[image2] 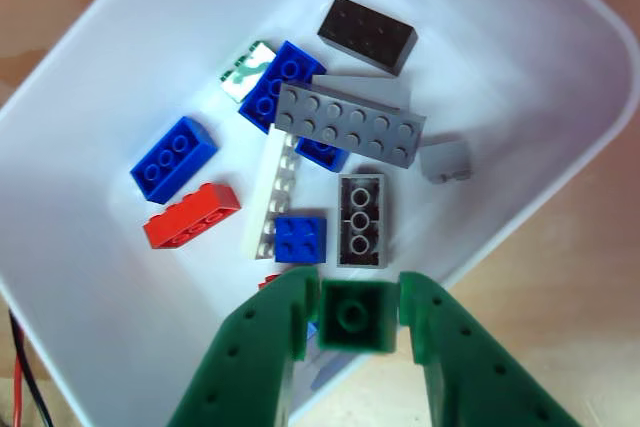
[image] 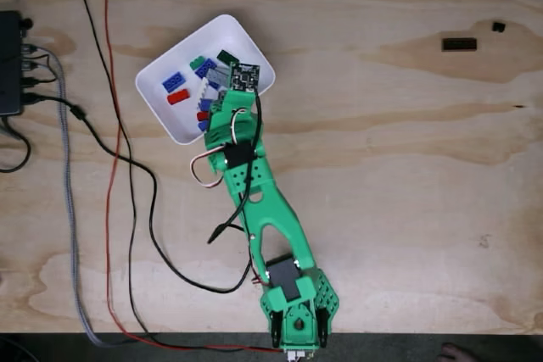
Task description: Put all lego bricks in the bin.
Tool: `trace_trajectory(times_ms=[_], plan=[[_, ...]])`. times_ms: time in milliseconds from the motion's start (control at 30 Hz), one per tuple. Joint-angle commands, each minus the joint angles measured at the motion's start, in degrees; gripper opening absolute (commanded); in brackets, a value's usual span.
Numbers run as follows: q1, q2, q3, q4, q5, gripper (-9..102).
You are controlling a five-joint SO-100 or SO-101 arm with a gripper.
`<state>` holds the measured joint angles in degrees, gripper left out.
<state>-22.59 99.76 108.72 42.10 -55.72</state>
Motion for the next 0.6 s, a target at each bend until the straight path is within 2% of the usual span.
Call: trace_trajectory(times_ms=[0,200,267,333,433,500,567], plan=[[1.23,0.0,-6.15,-1.85,3.87,15],[-0.18,24.26,-6.42,4.22,10.99,20],[0.35,32.52,-8.44,13.01,10.99,18],[1.49,38.58,-8.88,25.49,12.04,16],[-0.44,49.22,2.64,40.08,12.39,15],[-2.64,53.35,7.91,43.77,13.27,15],[-1.32,53.79,9.23,42.8,11.25,15]])
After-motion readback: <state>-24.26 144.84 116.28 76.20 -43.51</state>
